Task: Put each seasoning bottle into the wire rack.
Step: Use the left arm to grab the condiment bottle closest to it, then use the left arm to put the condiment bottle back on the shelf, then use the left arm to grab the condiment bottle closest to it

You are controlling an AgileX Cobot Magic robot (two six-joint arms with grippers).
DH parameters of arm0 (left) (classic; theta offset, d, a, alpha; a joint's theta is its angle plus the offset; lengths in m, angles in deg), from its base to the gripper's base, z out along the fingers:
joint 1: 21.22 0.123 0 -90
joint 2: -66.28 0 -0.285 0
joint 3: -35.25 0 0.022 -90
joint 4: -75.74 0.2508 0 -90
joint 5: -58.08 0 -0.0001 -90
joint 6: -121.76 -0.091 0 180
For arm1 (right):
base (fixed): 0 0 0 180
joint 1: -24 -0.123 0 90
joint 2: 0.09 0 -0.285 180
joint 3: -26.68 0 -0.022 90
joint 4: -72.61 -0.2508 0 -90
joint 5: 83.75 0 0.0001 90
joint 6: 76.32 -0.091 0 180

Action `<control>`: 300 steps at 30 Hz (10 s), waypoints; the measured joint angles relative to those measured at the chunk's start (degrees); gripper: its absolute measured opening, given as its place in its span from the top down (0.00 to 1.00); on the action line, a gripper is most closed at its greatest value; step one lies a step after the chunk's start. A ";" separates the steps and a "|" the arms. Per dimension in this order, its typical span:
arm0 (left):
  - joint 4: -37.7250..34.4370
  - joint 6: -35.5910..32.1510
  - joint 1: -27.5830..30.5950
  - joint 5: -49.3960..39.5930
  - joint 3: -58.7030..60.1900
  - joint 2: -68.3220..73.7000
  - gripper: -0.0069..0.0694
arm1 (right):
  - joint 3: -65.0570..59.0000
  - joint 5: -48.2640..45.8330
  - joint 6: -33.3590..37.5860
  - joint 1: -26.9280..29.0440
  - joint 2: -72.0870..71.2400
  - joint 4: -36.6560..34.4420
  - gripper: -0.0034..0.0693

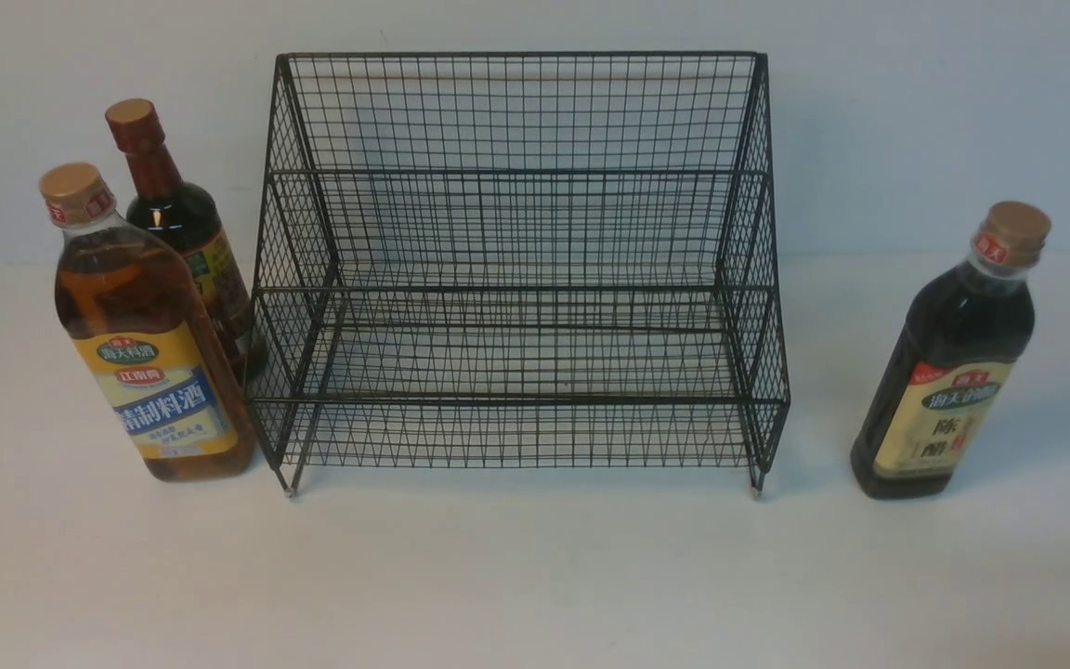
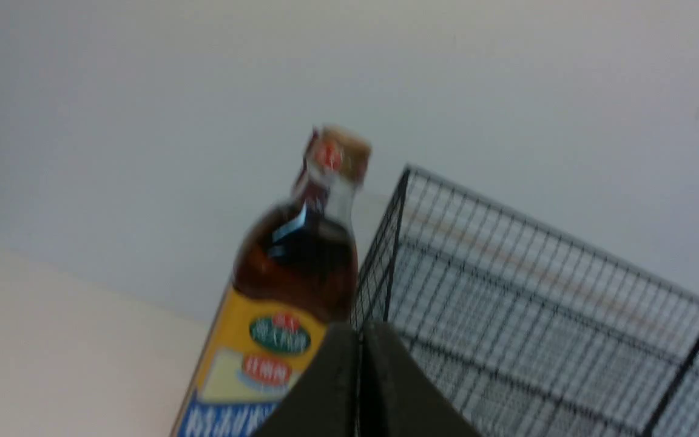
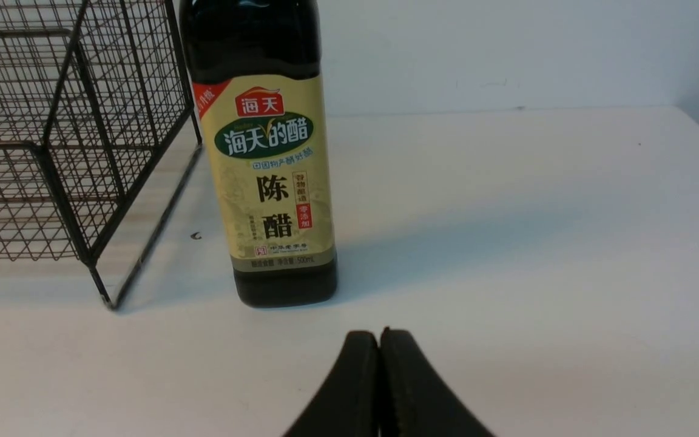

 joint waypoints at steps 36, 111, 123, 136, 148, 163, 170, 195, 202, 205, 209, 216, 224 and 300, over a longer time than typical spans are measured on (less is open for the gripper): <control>26.96 2.39 0.00 14.29 -26.50 56.21 0.64 | 1.34 19.55 -8.47 0.00 0.00 -30.96 0.98; 31.95 12.69 -12.41 0.32 -56.04 71.32 0.50 | 37.71 -14.55 22.95 0.00 25.34 -30.96 0.98; 28.79 12.64 -12.77 5.60 -59.04 79.57 0.50 | 37.71 -14.55 22.95 0.00 25.34 -30.96 0.98; 28.60 11.82 -14.89 0.94 -60.15 79.38 0.50 | 37.71 -14.55 22.95 0.00 25.34 -30.96 0.98; 28.59 12.00 -15.66 -11.98 -59.16 80.25 0.50 | 37.71 -14.49 22.95 0.00 25.34 -30.98 0.98; 28.59 11.33 -15.70 -12.77 -59.56 80.85 0.50 | 37.71 -14.23 23.76 0.00 25.34 -30.92 0.98; 28.53 9.62 -15.70 -12.32 -59.86 80.66 0.40 | 38.79 -11.52 24.07 0.00 27.74 -29.87 0.98; 29.53 4.44 -15.70 -39.66 -59.92 51.12 0.91 | 53.08 2.30 40.19 0.00 52.85 -35.27 0.97; 31.35 4.44 -15.70 -45.91 -57.11 44.75 0.92 | 52.39 -2.78 37.52 0.00 54.19 -39.98 0.97; 32.09 4.54 -15.70 -46.53 -55.65 42.81 0.92 | 49.26 -4.04 35.70 0.00 53.29 -43.85 0.97; 33.85 4.74 -15.70 -51.44 -54.32 40.13 0.92 | 42.30 -5.27 34.09 0.05 49.46 -56.54 0.97; 38.75 8.49 -15.70 -54.26 -49.85 34.58 0.92 | 39.03 -14.65 42.68 0.05 44.23 -69.31 0.97; 40.02 16.64 -15.70 -47.69 -31.16 19.10 0.92 | 38.98 -14.22 46.69 0.05 42.21 -70.20 0.97; 132.50 102.54 6.64 21.23 -50.83 56.80 0.92 | 20.57 9.30 28.43 0.05 13.28 -32.16 0.97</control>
